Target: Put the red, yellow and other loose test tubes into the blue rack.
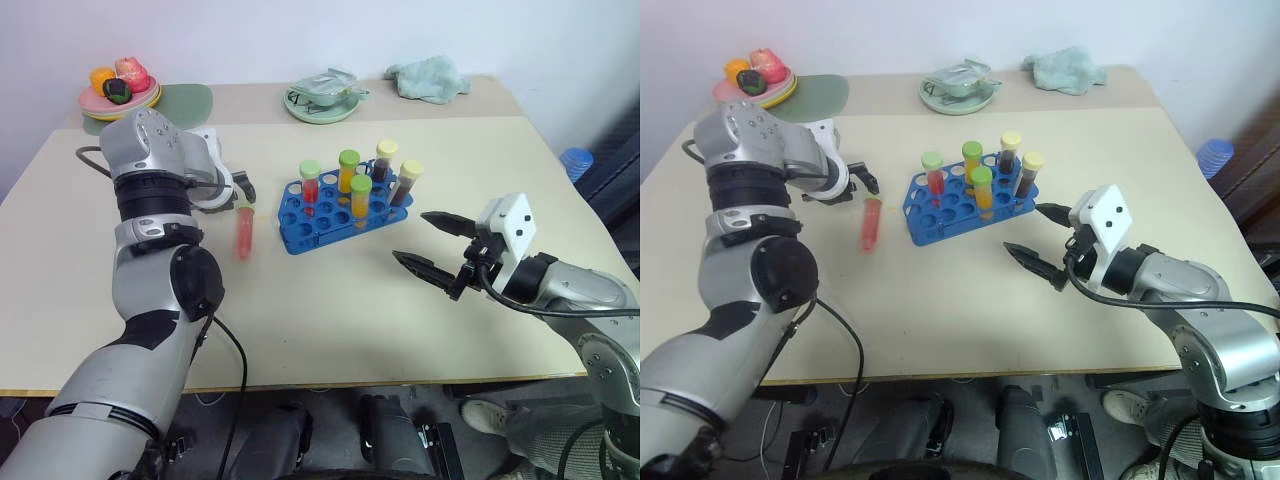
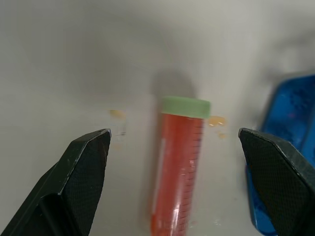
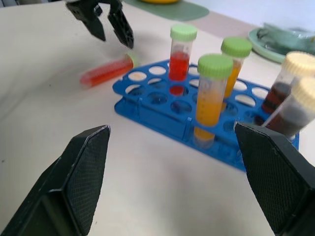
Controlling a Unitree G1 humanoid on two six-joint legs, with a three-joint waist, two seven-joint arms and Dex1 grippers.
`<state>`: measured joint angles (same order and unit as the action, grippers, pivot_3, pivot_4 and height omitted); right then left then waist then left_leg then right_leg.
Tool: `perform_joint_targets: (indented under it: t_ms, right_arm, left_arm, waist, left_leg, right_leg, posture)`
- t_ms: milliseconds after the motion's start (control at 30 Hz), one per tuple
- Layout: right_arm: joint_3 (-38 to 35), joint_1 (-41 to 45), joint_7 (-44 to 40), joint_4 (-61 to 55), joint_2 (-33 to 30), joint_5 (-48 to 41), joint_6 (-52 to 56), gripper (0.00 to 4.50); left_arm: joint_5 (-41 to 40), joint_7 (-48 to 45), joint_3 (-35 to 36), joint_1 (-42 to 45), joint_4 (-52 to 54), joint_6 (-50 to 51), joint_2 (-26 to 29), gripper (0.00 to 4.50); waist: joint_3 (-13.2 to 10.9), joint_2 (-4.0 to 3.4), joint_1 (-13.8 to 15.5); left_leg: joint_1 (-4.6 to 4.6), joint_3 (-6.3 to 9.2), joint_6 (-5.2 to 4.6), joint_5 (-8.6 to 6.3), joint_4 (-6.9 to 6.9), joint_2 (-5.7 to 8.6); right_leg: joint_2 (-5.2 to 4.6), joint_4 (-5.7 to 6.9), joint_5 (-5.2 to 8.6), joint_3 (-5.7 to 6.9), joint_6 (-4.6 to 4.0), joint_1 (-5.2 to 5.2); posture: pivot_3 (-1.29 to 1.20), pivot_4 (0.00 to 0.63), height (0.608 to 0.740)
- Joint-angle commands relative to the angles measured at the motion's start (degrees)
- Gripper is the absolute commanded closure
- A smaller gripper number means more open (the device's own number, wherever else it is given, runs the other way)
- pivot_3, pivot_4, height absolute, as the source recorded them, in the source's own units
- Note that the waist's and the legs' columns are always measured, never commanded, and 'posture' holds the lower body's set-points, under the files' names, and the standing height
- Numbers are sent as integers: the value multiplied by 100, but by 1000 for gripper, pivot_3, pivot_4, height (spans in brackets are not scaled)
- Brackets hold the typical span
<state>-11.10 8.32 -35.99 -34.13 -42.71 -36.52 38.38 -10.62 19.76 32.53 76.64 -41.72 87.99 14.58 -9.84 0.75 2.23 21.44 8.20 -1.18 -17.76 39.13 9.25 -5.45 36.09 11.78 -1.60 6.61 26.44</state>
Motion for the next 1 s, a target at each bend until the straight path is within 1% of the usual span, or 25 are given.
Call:
perform_joint_targets:
  t_ms: [33,133,433,733,1000]
  right_arm:
    - [-191,28,89,-270,15,-63,-56,370]
    - [-241,10,155,-353,-8,-120,14,370]
    - [-397,-84,193,-539,-96,-273,161,370]
    - [-559,-140,157,-742,-244,-497,307,370]
    - [-755,-214,-130,-851,-522,-811,343,370]
  left_arm:
    - [115,196,221,280,-423,-337,-11,250]
    - [79,390,410,389,-869,-610,-61,250]
    - [-54,762,531,575,-1783,-1291,2,250]
    - [-179,925,480,665,-2165,-1557,105,250]
    - [-295,1067,484,695,-2325,-1656,160,250]
  waist:
    - [0,0,-8]
    - [0,0,-4]
    - [0,0,-5]
    - [0,0,-9]
    - [1,2,-8]
  left_leg:
    - [0,0,0,0,0,0]
    - [1,0,0,0,0,0]
    - [1,-2,0,0,0,0]
    - [0,-3,0,0,0,0]
    - [0,-4,0,0,1,0]
  right_leg:
    - [0,1,0,0,0,1]
    - [-1,2,0,0,0,2]
    - [-4,2,0,0,0,2]
    - [-5,4,0,-1,1,2]
    - [-5,4,0,-1,1,2]
  posture:
    - [0,150,740]
    - [0,150,740]
    - [0,150,740]
    - [0,150,740]
    - [0,150,740]
